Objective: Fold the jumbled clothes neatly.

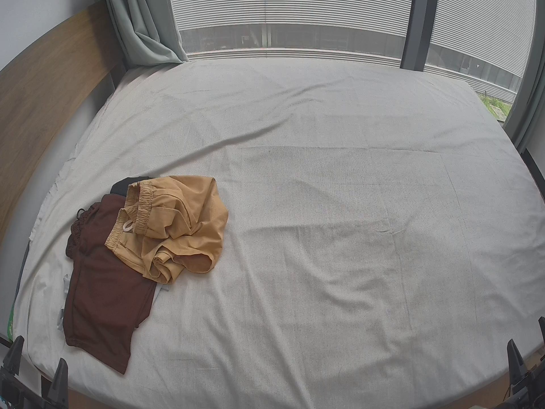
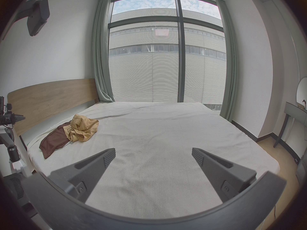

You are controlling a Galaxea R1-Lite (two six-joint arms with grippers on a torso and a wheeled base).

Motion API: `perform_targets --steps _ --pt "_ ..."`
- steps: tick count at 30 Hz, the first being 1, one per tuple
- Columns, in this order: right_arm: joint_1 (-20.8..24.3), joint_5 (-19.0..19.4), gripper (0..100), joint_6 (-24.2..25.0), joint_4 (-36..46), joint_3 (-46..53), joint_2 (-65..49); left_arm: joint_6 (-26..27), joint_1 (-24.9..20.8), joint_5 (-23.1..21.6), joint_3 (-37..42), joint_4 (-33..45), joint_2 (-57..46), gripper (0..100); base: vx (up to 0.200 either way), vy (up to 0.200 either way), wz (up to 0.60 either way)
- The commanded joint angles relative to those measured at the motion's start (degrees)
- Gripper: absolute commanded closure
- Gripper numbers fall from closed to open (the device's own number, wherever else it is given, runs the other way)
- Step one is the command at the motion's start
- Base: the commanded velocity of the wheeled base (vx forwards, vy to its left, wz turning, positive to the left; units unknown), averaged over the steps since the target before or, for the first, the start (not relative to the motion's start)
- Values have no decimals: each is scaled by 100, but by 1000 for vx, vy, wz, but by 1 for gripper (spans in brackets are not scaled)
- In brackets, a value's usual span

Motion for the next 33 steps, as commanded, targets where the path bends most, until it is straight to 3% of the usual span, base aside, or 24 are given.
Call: perform_targets --steps 1,22,28,33 --pt "6 4 0 -6 -1 92 -93 -12 4 -1 92 -6 -93 0 0 0 0" --pt "6 4 0 2 -10 92 -93 -232 4 -9 101 -33 -93 0 0 0 0" --pt "6 4 0 2 -1 92 -93 -170 4 -27 48 -683 -93 0 0 0 0" --pt "6 4 0 11 -10 101 -93 -144 -5 -115 75 -490 -93 0 0 0 0"
